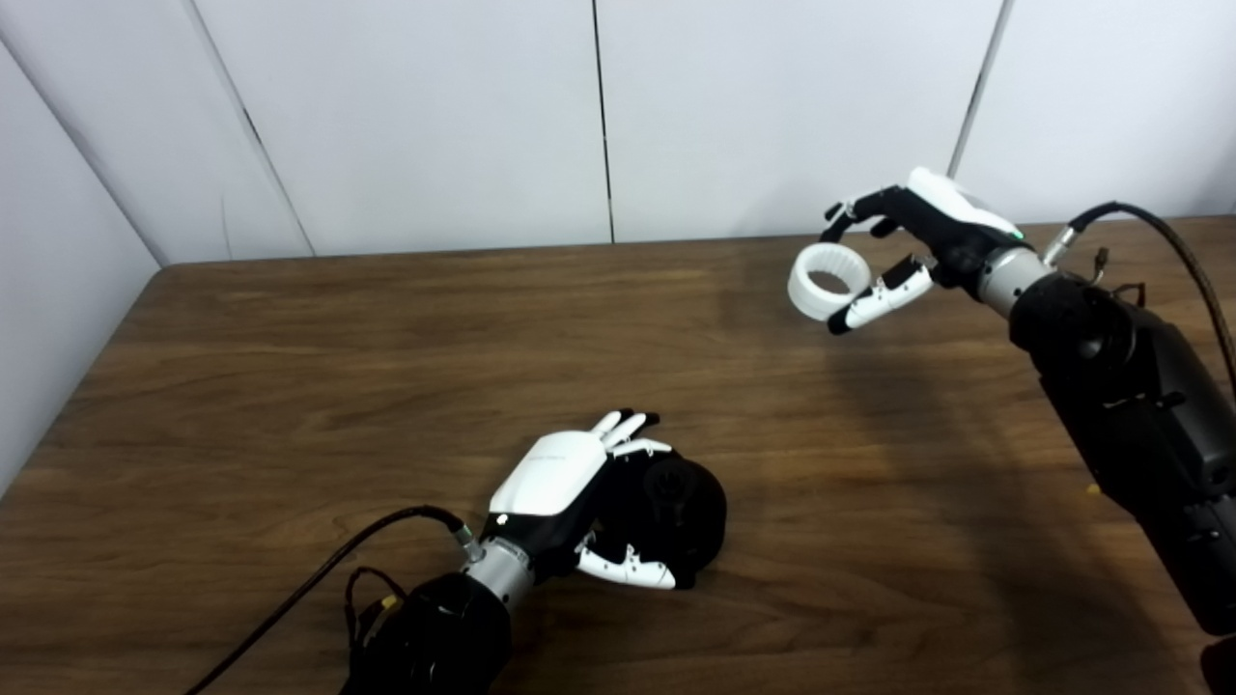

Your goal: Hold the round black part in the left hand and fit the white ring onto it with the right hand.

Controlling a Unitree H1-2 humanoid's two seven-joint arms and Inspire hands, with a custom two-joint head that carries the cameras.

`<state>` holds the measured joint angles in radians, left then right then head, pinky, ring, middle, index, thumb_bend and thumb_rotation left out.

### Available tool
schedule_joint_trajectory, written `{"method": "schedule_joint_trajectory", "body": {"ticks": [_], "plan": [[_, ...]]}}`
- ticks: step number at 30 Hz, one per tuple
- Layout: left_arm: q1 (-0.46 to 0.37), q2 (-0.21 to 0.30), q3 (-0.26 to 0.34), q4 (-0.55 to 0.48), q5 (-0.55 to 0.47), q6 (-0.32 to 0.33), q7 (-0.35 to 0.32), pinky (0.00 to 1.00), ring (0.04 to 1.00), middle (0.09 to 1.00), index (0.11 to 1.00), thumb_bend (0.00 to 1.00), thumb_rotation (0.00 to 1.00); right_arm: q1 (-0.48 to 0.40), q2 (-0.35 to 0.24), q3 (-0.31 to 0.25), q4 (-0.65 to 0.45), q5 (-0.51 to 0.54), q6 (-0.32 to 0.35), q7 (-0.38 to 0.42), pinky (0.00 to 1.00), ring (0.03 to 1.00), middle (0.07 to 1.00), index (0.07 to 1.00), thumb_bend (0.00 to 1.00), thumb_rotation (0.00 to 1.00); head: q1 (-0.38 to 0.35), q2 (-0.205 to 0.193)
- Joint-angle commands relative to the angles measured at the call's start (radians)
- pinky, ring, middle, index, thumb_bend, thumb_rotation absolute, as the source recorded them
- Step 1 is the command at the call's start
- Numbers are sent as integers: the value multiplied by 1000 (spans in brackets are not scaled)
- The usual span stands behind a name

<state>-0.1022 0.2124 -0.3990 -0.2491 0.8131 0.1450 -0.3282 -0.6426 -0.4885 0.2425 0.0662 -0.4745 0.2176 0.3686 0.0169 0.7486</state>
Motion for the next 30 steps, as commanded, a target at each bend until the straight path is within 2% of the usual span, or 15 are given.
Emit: {"method": "schedule_joint_trajectory", "body": {"ticks": [1,10,16,30], "plan": [[-19,1,-4,17,-9,5,-16,907,1000,978,777,928,460,-36,-16,-17,-60,14,-22,9,779,841,812,492,525,150,0,1],[-20,-2,-6,24,-8,0,-8,901,1000,975,776,927,461,11,-11,-19,-228,31,25,71,768,839,807,491,524,151,4,3],[-24,-2,-7,25,-4,6,-12,919,1000,976,776,924,456,52,0,-10,-332,37,31,102,752,836,801,490,525,150,5,3],[-23,-6,-7,26,-5,7,-11,916,1000,976,776,931,466,108,67,32,-458,32,95,170,774,861,804,490,525,147,7,9]]}}
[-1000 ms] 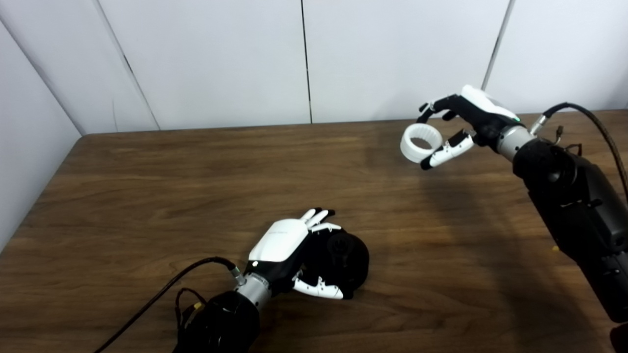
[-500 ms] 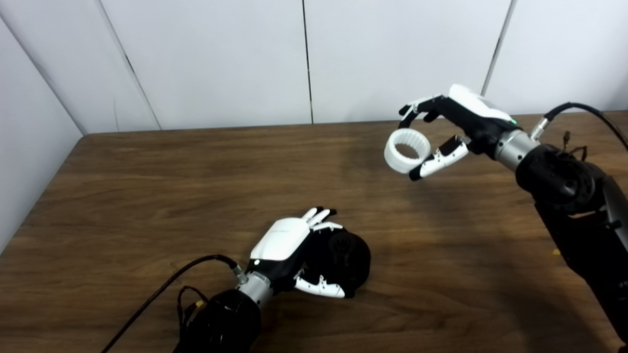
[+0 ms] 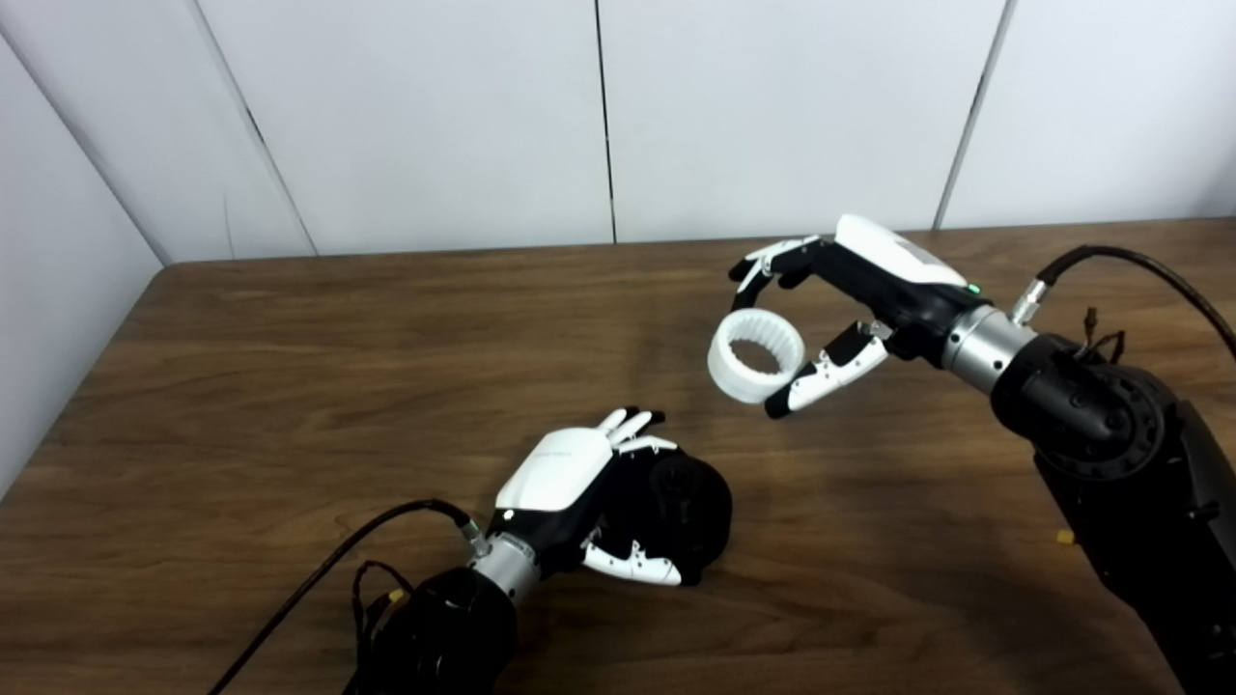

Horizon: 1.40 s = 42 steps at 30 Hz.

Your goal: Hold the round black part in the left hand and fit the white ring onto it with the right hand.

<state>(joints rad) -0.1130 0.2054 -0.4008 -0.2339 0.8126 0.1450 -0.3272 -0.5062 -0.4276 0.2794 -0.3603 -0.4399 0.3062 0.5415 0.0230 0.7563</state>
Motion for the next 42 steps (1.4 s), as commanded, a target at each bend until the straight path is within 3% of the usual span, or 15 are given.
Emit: {"method": "schedule_joint_trajectory", "body": {"ticks": [1,13,22,42], "plan": [[-12,1,-6,10,-1,8,-14,918,1000,976,777,931,467,-27,11,1,-36,-5,11,0,778,863,804,490,525,146,1,1],[-15,1,-14,-1,10,17,-25,929,1000,979,784,930,456,7,48,64,-28,-30,-3,7,757,876,807,490,525,148,5,5],[-14,2,-19,-9,12,25,-32,939,1000,979,792,921,446,41,71,95,9,-37,-50,-8,739,875,806,490,525,151,5,11],[-12,-2,-15,-10,0,25,-24,916,1000,972,792,922,435,80,81,148,11,-68,-44,13,788,891,820,491,524,154,10,15]]}}
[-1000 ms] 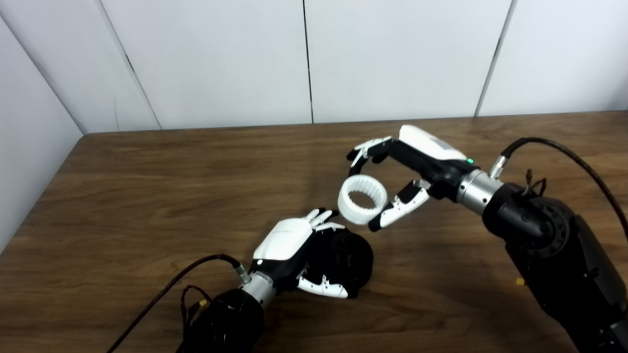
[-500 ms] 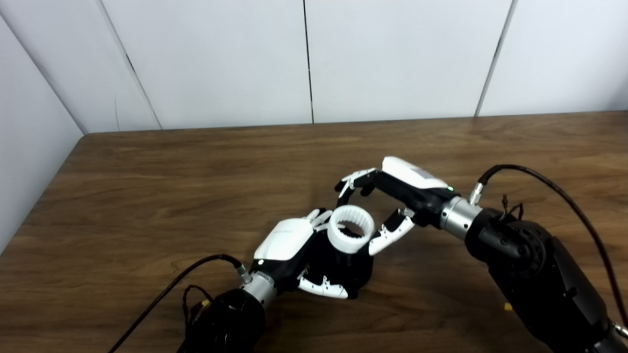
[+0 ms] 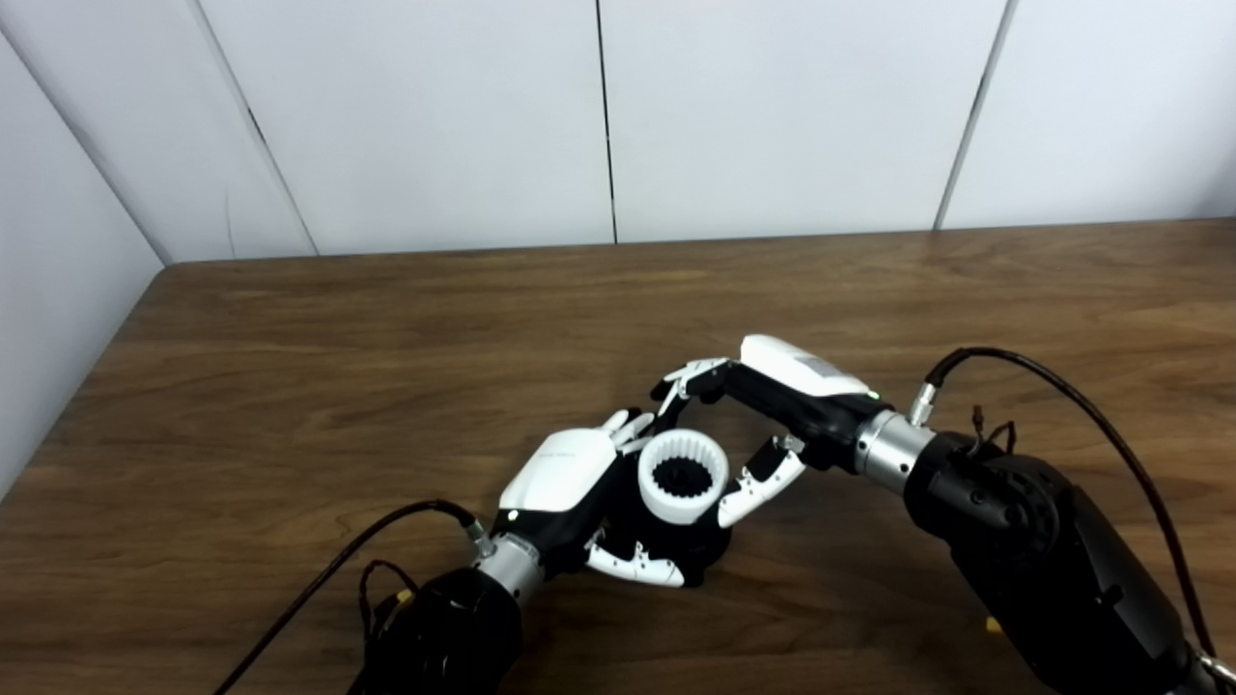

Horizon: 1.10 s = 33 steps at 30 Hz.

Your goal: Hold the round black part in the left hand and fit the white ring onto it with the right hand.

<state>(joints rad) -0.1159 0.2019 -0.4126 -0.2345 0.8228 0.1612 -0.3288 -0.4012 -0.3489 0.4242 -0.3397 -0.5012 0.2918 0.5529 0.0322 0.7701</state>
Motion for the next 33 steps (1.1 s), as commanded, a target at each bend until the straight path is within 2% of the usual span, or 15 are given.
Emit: {"method": "schedule_joint_trajectory", "body": {"ticks": [1,15,33], "plan": [[-9,1,-3,-10,-10,10,-24,917,1000,972,790,923,433,-24,3,5,-8,-7,-31,1,785,892,821,491,524,154,1,1],[-20,9,-15,-8,0,9,-28,913,1000,977,805,908,463,-24,4,35,22,-49,-91,0,801,895,818,492,524,154,-5,0],[-21,7,-10,-6,-13,15,-22,918,1000,977,791,921,445,-22,5,-29,35,4,-62,0,788,894,822,491,525,151,2,-1]]}}
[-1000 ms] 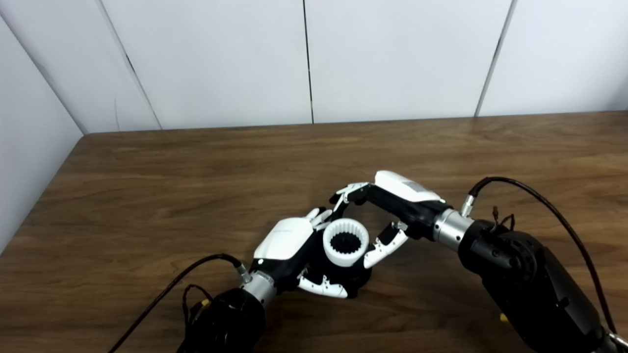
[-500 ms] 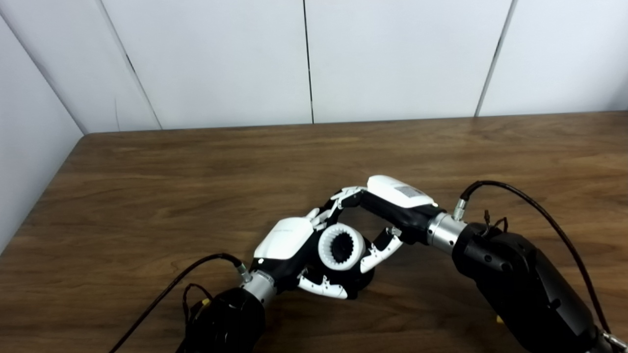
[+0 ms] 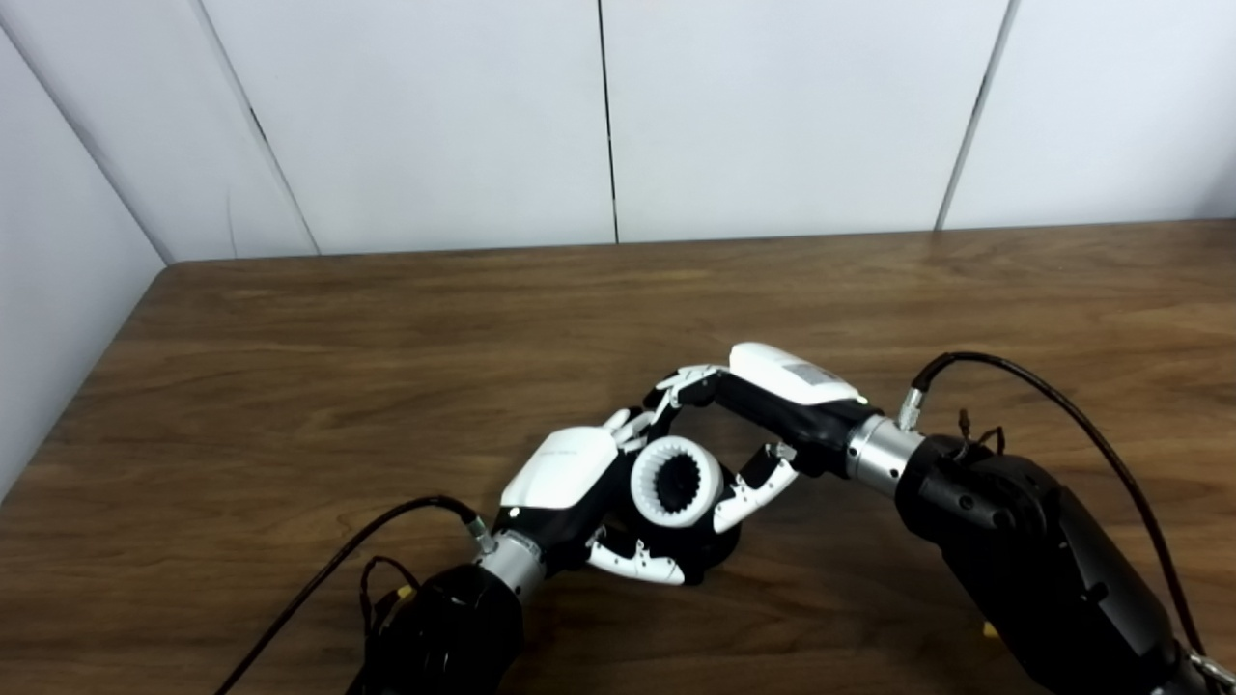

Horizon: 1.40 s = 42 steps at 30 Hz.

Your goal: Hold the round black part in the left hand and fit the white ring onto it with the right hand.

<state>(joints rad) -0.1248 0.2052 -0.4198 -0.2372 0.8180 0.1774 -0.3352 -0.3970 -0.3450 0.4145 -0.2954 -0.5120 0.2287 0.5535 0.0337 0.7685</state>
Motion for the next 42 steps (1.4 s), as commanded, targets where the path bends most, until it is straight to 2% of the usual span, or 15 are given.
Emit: {"method": "schedule_joint_trajectory", "body": {"ticks": [1,13,17,26,35,42], "plan": [[-13,4,-3,-3,-8,-1,-16,919,1000,978,790,922,445,-26,2,-24,-10,19,4,-1,786,892,821,491,525,152,1,1],[-12,3,-6,-1,-4,2,-16,922,1000,980,787,921,440,-13,6,-76,-2,81,36,-11,801,879,814,491,525,150,3,2],[-12,3,-4,-7,-7,7,-20,932,1000,980,785,926,433,5,17,-100,1,122,84,-7,810,873,820,491,525,151,16,8],[-12,9,-3,-16,-2,9,-32,933,1000,979,787,922,448,56,65,-186,82,264,77,-47,845,862,823,492,523,157,21,11],[-12,9,-1,-14,-5,2,-29,935,1000,979,784,920,443,83,77,-212,103,337,88,-64,895,885,832,492,523,157,27,15],[-10,10,4,-11,-9,-2,-24,932,1000,977,778,923,440,93,78,-216,106,352,87,-83,945,904,832,492,523,157,20,18]]}}
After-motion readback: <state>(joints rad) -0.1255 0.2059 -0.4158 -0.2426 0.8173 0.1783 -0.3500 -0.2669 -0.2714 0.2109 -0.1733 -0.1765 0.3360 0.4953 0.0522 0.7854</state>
